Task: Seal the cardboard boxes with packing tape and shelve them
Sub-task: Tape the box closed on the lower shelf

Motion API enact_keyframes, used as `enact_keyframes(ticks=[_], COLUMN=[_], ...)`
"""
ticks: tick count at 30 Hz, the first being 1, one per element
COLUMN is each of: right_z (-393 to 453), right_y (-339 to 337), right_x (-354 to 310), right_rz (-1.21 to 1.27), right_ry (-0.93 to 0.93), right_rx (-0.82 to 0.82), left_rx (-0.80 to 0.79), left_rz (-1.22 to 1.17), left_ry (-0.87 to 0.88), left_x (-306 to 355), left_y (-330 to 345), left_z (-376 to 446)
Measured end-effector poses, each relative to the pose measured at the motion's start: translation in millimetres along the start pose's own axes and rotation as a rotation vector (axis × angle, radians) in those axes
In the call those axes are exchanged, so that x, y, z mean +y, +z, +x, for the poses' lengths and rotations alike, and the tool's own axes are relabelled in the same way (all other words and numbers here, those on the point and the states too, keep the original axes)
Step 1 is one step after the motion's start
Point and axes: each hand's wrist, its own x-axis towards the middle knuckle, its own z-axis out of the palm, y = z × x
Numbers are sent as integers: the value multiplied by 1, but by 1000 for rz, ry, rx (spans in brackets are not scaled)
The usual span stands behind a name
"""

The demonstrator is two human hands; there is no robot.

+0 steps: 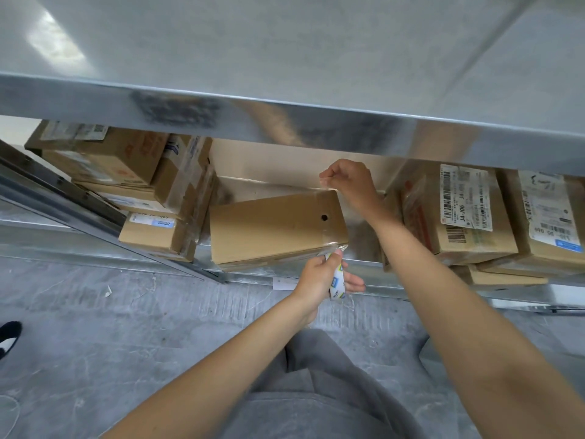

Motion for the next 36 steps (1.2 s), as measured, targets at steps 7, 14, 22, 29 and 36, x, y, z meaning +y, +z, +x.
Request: enact_keyframes(ticks=[7,14,22,29,36], right_z=[9,16,20,19,-15], right_y=[1,10,12,16,24], right_x=[6,11,15,5,14], right_rz=[-32,-29,84,237,433], right_ry=[53,95,338,682,752], right_rx=[-50,-88,-153,-188,-101], left_rx=[5,23,48,221,290], left_rz=[-37,-49,-23,-124,-58], left_ry=[-14,-11,-16,-16,1], left_x=[1,-2,-6,-15,-25], left_y=[2,4,3,-7,-26], left_z=[8,14,16,9,2])
